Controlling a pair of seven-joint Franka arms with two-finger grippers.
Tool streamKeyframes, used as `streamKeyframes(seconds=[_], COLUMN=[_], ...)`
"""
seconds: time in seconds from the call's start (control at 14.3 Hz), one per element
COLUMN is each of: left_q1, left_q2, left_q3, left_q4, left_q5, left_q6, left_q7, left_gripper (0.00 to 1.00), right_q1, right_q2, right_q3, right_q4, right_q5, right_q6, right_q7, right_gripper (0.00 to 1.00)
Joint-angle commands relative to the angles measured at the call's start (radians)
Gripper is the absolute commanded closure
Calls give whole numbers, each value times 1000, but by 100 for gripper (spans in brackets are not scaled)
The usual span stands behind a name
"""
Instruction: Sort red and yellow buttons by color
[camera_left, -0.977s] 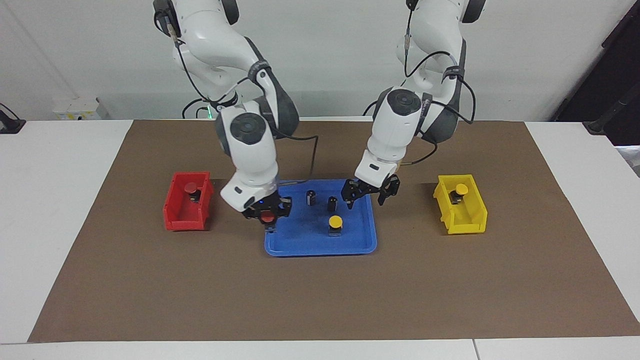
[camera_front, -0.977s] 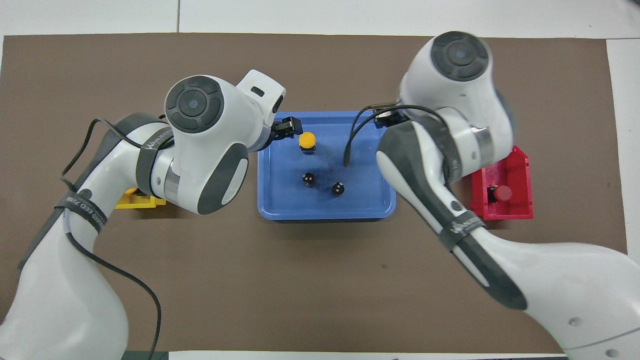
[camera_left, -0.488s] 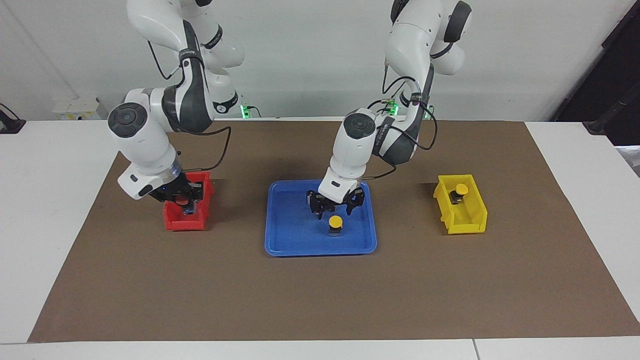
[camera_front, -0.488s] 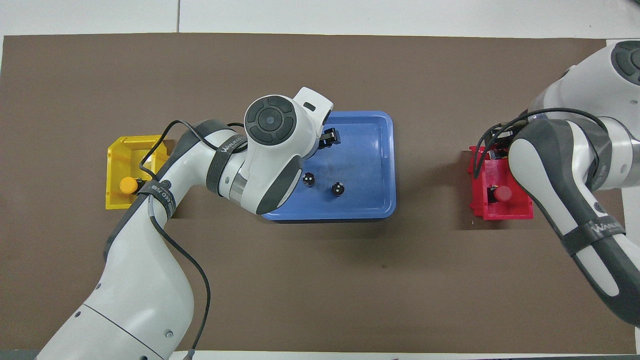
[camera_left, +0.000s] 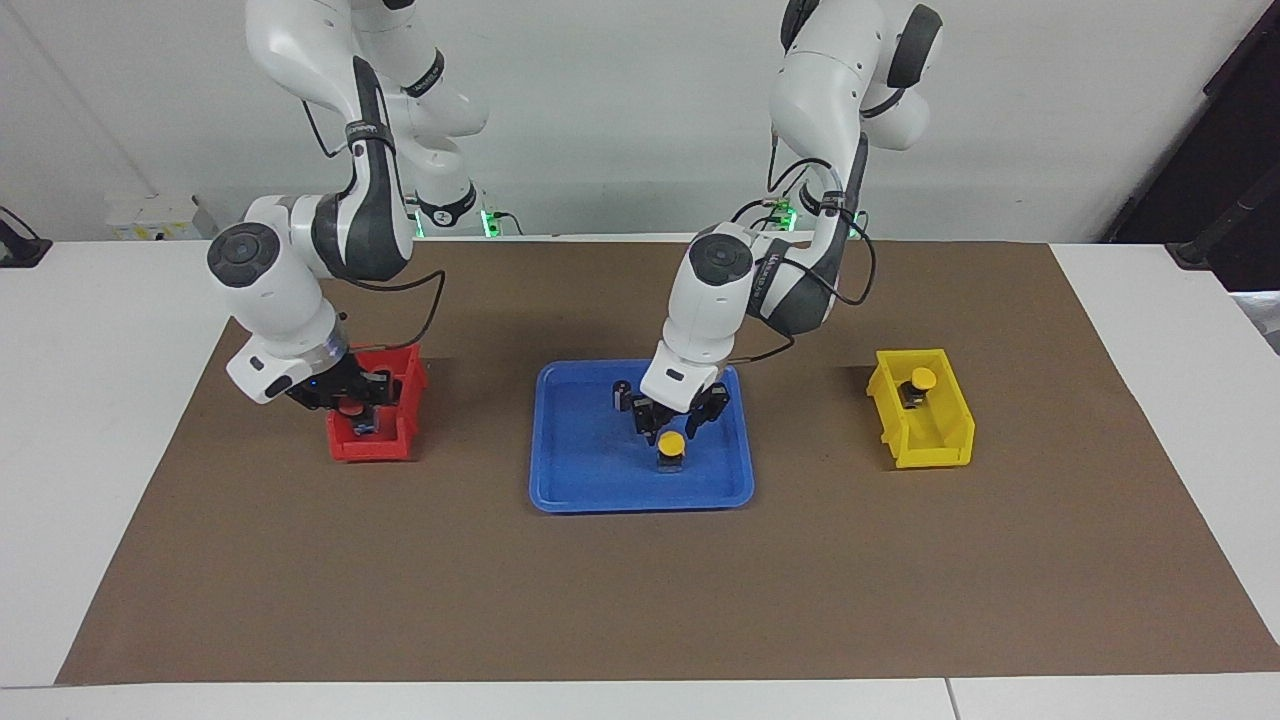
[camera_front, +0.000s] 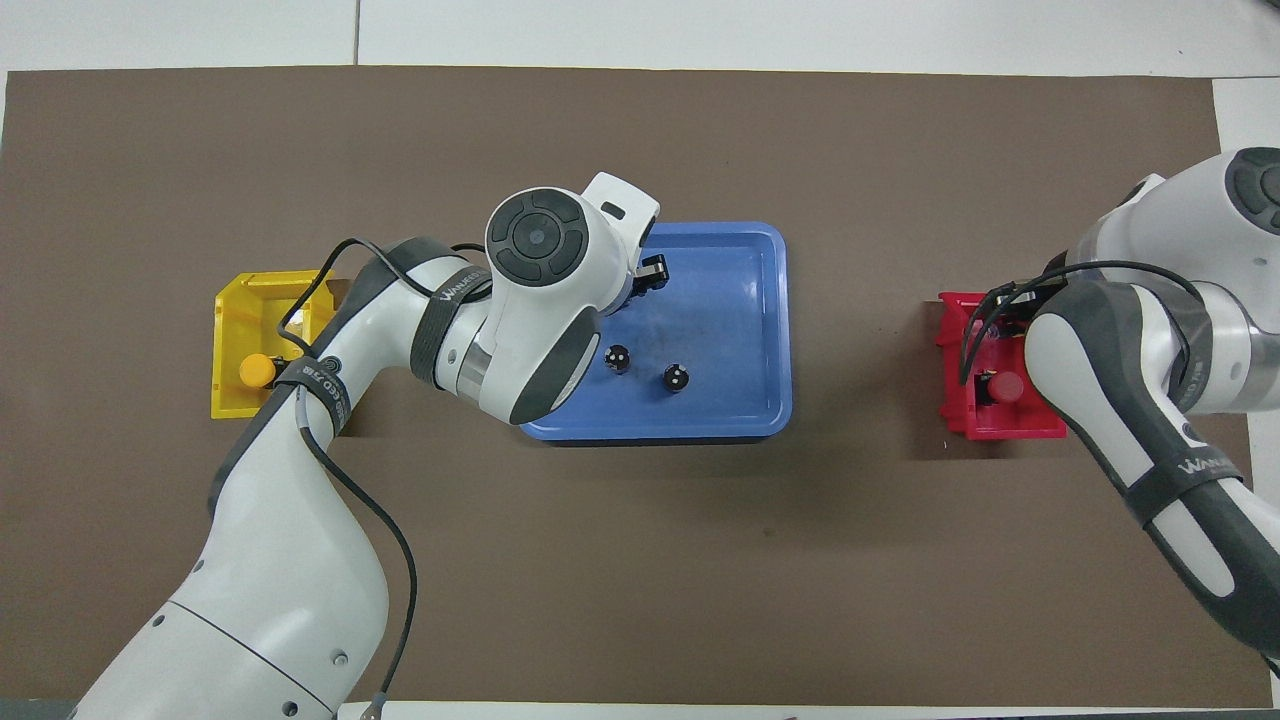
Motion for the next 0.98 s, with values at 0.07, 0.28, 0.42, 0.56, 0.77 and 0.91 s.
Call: streamKeyframes(seconds=[0.07, 0.28, 0.42, 0.56, 0.77, 0.91], left_q1=[-8, -5, -4, -1, -1, -2], left_q2=[25, 38, 39, 39, 44, 56], left_q3=[13, 14, 13, 13, 14, 14], left_q4=[26, 54, 60, 60, 53, 57], left_q5=[-8, -8, -8, -9, -5, -6], left_q6=[19, 25, 25, 27, 51, 49], left_q7=[-13, -13, -13, -13, -14, -19], left_gripper=[36, 36, 37, 50, 55, 65], right_q1=[-9, -12, -12, -12, -12, -12], right_q2=[-38, -26, -15, -15, -16, -16], right_q3=[10, 10, 9, 10, 10, 10], right_q4=[-97, -103, -104, -114, -125, -114], right_q5=[6, 6, 6, 6, 6, 5], right_q6=[100, 111, 126, 137, 153, 140], right_q7=[-16, -17, -16, -16, -35, -51], right_gripper=[95, 94, 91, 75, 40, 32])
